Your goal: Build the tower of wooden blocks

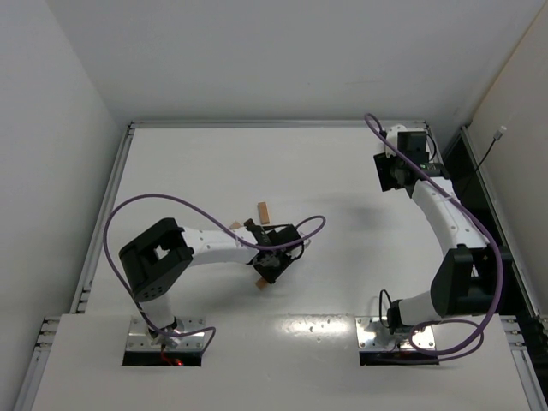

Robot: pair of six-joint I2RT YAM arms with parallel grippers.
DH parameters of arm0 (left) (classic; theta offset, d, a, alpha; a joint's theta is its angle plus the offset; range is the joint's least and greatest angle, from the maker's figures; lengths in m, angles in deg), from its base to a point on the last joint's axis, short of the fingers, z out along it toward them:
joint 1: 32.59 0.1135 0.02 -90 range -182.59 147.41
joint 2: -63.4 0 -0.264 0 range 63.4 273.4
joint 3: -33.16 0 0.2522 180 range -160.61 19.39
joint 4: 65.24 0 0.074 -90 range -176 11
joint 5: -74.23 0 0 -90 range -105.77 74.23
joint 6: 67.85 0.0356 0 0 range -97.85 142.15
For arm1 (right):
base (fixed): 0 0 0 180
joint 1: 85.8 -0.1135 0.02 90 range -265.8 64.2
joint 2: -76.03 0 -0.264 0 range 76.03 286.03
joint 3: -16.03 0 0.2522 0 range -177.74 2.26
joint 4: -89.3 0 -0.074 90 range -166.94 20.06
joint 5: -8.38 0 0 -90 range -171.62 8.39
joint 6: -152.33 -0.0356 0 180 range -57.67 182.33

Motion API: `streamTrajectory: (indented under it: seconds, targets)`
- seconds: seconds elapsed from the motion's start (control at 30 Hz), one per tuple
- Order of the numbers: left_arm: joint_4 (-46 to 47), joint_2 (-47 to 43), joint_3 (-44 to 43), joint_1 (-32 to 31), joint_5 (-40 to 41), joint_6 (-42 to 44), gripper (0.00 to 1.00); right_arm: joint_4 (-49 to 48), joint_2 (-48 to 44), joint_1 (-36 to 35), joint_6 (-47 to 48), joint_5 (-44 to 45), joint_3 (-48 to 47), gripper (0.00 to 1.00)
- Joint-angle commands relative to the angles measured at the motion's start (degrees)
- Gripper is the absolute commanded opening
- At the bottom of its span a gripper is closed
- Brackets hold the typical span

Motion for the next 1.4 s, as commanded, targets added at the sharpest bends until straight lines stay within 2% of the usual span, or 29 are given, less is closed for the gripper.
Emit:
streamTrajectory:
  seconds: [0.0, 0.07, 0.23, 0.47, 0.6, 0.83, 0.97, 1.2, 1.27, 1.37]
  targets:
    - [1.4, 1.1, -1.7, -0.6, 0.7, -0.6, 0.11, -0.5, -0.3, 0.2, -0.8, -0.9, -2.4, 0.53]
    - [1.4, 1.1, -2.5, -0.6, 0.1, -1.1, 0.00, -0.5, 0.2, 0.2, -0.8, -0.9, -3.0, 0.53]
    - [-1.2, 1.8, -8.4, -0.1, 1.4, -1.1, 0.00, -0.5, 0.2, 0.2, -1.9, -1.4, -2.4, 0.53]
    - [-2.8, 3.4, -27.7, 2.9, 5.6, -4.3, 0.00, -0.5, 0.2, 0.2, -3.5, -2.5, -1.2, 0.52]
    - [-6.4, 8.7, -39.2, 5.8, 13.7, -6.3, 0.00, 0.0, 0.8, 0.2, -4.6, -3.7, -1.7, 0.52]
    - [-8.3, 14.6, -40.7, 18.5, 17.8, -10.1, 0.00, 1.1, 1.3, -0.4, -5.1, -4.7, -2.3, 0.52]
    - [-7.6, 16.3, -40.2, 23.4, 18.8, -10.6, 0.00, 1.1, 1.3, -0.4, -5.6, -5.9, -1.7, 0.52]
    - [-7.1, 18.2, -40.1, 29.6, 21.0, -10.6, 0.00, 1.1, 1.3, -0.4, -5.6, -6.4, -0.6, 0.52]
    - [-7.1, 18.8, -38.9, 30.3, 20.3, -10.6, 0.00, 1.1, 1.9, -0.4, -5.6, -6.4, -1.1, 0.52]
    - [-5.8, 18.8, -32.8, 30.3, 15.2, -10.6, 0.00, 1.1, 2.4, -0.4, -6.2, -6.4, -1.7, 0.52]
